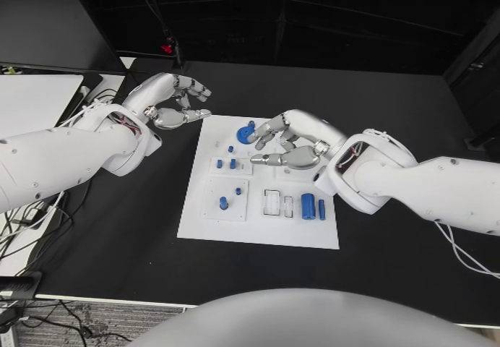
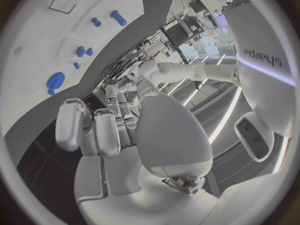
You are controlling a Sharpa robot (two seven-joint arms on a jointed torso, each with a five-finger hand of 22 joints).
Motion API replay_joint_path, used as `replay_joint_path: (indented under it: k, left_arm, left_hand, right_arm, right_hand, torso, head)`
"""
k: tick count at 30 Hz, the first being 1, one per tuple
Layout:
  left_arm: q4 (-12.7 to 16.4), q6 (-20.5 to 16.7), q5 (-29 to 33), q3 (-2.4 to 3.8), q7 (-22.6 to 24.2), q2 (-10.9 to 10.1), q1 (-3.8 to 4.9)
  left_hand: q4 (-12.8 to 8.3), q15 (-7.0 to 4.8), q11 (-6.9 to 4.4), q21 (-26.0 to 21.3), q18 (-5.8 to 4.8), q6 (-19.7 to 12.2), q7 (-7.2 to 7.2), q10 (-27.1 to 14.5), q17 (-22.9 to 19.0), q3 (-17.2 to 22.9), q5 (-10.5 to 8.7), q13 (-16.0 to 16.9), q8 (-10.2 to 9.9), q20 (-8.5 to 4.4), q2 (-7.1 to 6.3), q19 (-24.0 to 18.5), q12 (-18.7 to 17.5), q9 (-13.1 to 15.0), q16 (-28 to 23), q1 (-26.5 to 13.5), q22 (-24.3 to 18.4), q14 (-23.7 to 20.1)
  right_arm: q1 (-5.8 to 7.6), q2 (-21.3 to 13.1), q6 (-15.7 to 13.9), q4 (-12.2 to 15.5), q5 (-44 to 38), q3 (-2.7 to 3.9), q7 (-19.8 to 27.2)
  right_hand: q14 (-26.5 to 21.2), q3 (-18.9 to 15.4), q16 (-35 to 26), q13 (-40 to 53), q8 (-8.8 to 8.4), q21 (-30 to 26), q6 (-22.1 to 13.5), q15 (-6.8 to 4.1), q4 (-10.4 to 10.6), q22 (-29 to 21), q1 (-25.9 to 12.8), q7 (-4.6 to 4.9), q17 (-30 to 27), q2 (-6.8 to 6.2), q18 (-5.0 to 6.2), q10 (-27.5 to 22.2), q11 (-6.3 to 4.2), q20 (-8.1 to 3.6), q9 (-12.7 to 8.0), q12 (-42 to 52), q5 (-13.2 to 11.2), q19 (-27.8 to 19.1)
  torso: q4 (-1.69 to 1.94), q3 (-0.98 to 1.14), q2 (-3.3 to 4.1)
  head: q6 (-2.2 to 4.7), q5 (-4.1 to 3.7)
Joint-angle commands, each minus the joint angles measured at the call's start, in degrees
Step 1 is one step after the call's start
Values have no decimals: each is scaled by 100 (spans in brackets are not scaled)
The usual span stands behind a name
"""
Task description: Assemble the parts on the task board
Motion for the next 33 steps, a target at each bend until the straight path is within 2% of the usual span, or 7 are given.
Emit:
replay_joint_path:
  k: [1, 5, 8, 10, 15, 19, 33]
  left_arm:
    - [-7, 18, 156, 5, 111, 39, 8]
    - [-21, 25, 186, 5, 116, 64, 8]
    - [-35, 34, 196, 5, 115, 87, 7]
    - [-38, 38, 199, 5, 115, 100, 7]
    - [-46, 42, 203, 5, 115, 129, 7]
    - [-53, 44, 204, 5, 111, 134, 7]
    - [-66, 81, 204, 5, 98, 105, 5]
  left_hand:
    - [1, 6, -3, -23, 102, 15, 8, 26, -6, -28, 28, -9, -26, -1, 40, 33, 27, -3, -38, -38, -5, 42]
    - [1, 6, -3, -23, 102, 15, 8, 26, -6, -28, 28, -9, -26, -1, 40, 33, 27, -3, -38, -38, -5, 42]
    - [1, 6, -3, -23, 102, 15, 8, 26, -6, -28, 28, -9, -26, -1, 40, 33, 27, -3, -38, -38, -5, 42]
    - [1, 6, -3, -23, 102, 15, 8, 26, -6, -28, 28, -9, -26, -1, 40, 33, 27, -3, -38, -38, -5, 42]
    - [1, 6, -3, -23, 102, 15, 8, 26, -6, -28, 28, -9, -26, -1, 40, 33, 27, -3, -38, -38, -5, 42]
    - [1, 6, -3, -23, 102, 15, 8, 26, -6, -28, 28, -9, -26, -1, 40, 33, 27, -3, -38, -38, -5, 42]
    - [-1, 7, -2, -29, 101, 9, 9, 25, -7, -32, 33, -9, -31, 0, 46, 37, 28, -4, -38, -46, -6, 44]
  right_arm:
    - [46, -377, 122, 221, 1757, -9, 75]
    - [70, -778, 619, 401, 1867, -25, -402]
    - [77, -1010, 842, 521, 1727, -79, -745]
    - [79, -1129, 881, 576, 1525, -105, -934]
    - [79, -1368, 748, 690, 997, -216, -1474]
    - [73, -1497, 839, 816, 545, -301, -2320]
    - [-20, -1508, 1333, 1214, -678, -345, -4170]
  right_hand:
    - [-248, -294, -149, 435, 174, -451, -219, -77, -45, 144, -240, -107, -358, 119, 126, -70, -90, -72, 33, 685, 171, -404]
    - [-915, -749, -318, 1712, 508, -1735, -823, -88, 17, -529, -413, -149, -965, 275, 383, -776, -204, -81, 94, 2483, 66, -1611]
    - [-982, -1061, 214, 3654, 1033, -2602, -1328, -65, 3, -854, -682, -190, -26, 417, 536, -1423, -301, -101, 230, 5011, 56, -2587]
    - [-644, -1229, 567, 5604, 1543, -2546, -1494, -85, 47, -712, -914, -213, 827, 447, 552, -220, -273, -94, 386, 6581, 106, -2646]
    - [666, -1384, 888, 8267, 2998, -369, -1384, 104, 29, 551, -1276, -133, 2743, 356, 85, 2821, -80, 25, 946, 7607, 423, -797]
    - [666, -1137, 888, 8331, 4165, 1446, -1450, 41, 93, 1423, -1703, -178, 2743, 6, -379, 2906, -141, 46, 1483, 7612, 736, 942]
    - [666, -1004, 888, 8331, 4004, 1631, -2075, 80, 81, 1510, -1824, 12, 2743, -86, -445, 2906, 50, 72, 1268, 7612, 1056, 1122]
  torso:
    - [21, -41, -36]
    - [-4, -41, -41]
    - [-9, -50, -51]
    - [-12, -62, -59]
    - [3, -68, -59]
    - [-9, -69, -49]
    - [-16, -69, -58]
  head:
    - [-1, -300]
    - [-1, -474]
    - [-1, -619]
    - [-1, -723]
    - [-1, -956]
    - [-1, -1010]
    - [-1, -1076]
